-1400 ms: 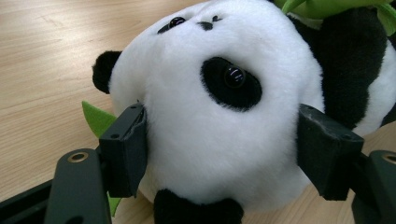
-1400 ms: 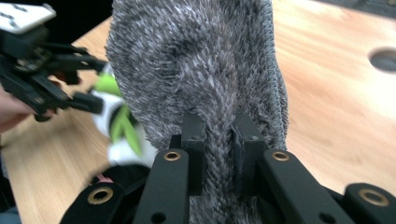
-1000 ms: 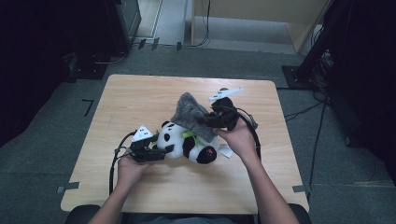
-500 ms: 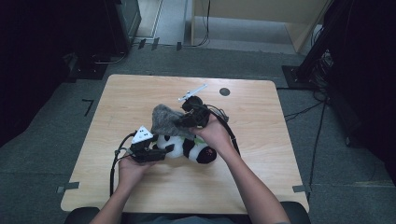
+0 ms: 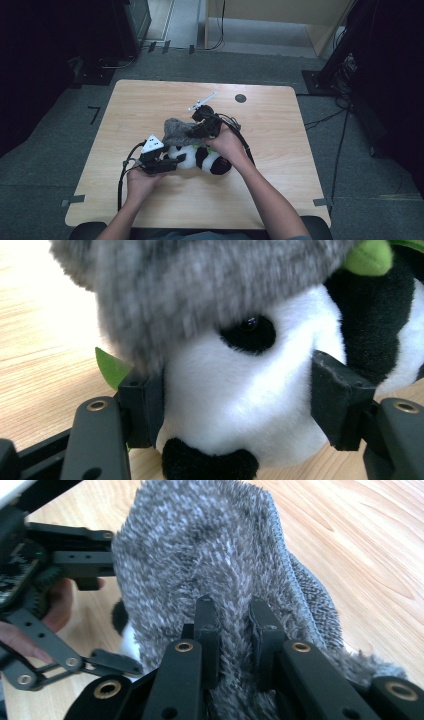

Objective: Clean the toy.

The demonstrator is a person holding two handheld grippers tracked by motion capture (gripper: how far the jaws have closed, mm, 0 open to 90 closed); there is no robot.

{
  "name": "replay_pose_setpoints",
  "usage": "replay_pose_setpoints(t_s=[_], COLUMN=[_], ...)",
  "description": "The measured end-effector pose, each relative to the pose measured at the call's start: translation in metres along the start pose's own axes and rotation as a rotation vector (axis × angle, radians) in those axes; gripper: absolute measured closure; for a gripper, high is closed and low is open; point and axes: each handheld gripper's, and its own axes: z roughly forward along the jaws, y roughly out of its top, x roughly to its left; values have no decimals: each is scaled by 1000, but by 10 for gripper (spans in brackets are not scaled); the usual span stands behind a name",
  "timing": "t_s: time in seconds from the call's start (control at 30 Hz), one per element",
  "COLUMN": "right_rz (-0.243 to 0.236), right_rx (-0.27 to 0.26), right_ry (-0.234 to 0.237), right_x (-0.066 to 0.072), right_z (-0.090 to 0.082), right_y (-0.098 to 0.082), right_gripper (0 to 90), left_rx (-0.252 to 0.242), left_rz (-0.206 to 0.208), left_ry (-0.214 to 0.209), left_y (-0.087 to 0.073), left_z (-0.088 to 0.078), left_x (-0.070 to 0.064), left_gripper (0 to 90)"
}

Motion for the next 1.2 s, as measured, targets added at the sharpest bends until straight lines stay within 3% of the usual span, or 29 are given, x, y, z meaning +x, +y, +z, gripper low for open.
replay_pose_setpoints(t_s=[0.27,0.5,0.77,0.87,1.0,1.1,1.2], right_rz=[53,60,18,-9,-31,-55,-61], right_rx=[5,-12,-84,-80,-32,24,2], right_ry=[-41,-63,-22,-4,23,11,12], right_x=[-23,-28,-6,6,19,23,21], right_z=[-7,-13,-34,-37,-26,-8,-3], right_y=[-11,-12,-3,0,0,-5,-10], right_gripper=[788,790,794,795,797,802,806], left_rx=[-3,-10,-16,-20,-21,-13,-12], left_rz=[-1,8,3,0,-13,-22,-33], left_ry=[-4,-7,-10,-5,-1,3,1], left_y=[-1,-2,-2,-2,-1,-1,-1], left_z=[0,0,0,0,0,0,0], left_x=[0,0,1,1,0,0,1], left_gripper=[322,321,318,318,319,322,329])
